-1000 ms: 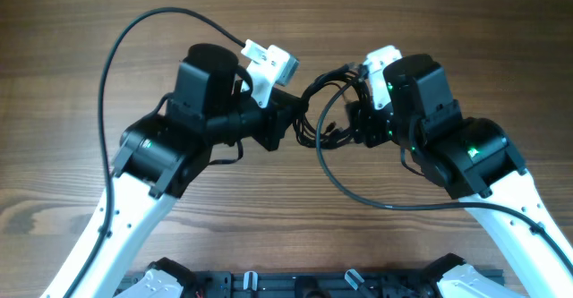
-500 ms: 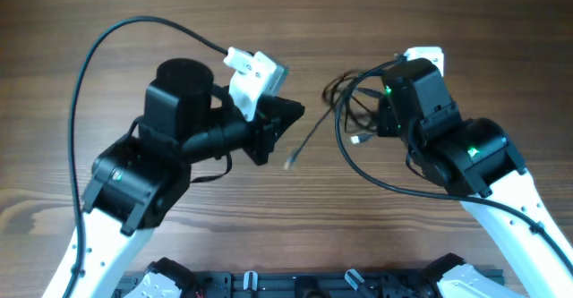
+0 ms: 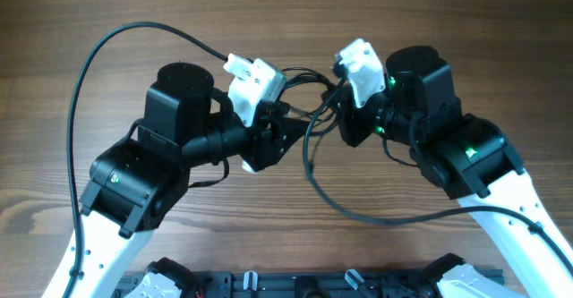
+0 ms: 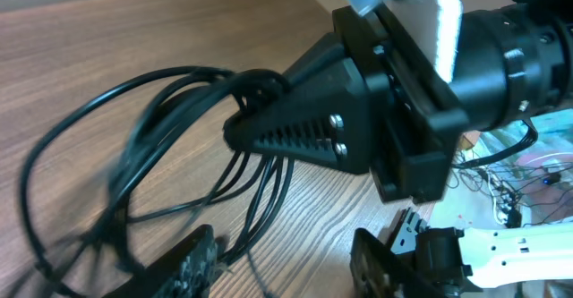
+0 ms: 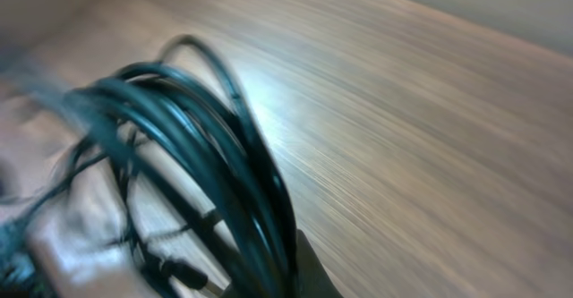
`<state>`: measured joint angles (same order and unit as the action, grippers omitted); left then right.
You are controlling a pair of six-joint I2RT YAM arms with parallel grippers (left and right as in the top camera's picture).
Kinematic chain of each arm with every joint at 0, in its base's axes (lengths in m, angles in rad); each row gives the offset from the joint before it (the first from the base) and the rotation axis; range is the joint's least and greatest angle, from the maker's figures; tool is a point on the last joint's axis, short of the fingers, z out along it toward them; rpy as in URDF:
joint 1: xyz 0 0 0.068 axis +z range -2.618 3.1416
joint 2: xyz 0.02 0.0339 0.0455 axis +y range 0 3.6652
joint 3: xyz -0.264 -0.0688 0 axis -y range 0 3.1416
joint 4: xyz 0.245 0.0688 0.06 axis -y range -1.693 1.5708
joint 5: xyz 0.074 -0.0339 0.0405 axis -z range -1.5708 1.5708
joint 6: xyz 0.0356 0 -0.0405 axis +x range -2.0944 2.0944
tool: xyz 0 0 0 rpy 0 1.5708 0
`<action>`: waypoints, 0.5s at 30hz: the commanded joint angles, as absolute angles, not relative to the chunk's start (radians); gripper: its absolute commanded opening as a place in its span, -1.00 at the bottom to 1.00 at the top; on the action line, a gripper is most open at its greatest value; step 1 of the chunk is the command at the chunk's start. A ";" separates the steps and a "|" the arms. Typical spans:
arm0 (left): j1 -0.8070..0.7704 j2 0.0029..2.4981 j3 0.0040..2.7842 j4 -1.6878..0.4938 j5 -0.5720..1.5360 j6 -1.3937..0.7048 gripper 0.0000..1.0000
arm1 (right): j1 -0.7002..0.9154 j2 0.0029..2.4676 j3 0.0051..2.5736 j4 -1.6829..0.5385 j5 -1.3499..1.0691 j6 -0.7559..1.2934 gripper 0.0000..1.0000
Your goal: Untangle cables
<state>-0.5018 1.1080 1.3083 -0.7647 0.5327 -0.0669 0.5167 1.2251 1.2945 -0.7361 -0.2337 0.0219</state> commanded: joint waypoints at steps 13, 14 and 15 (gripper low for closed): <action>-0.499 1.159 1.317 -0.775 0.534 -0.060 0.71 | 0.511 1.228 1.301 -0.737 -0.461 -0.127 0.37; -0.499 1.161 1.317 -0.777 0.534 -0.060 0.72 | 0.511 1.228 1.301 -0.732 -0.425 -0.095 0.74; -0.499 1.164 1.317 -0.779 0.534 -0.060 0.73 | 0.511 1.228 1.301 -0.725 -0.379 -0.048 0.96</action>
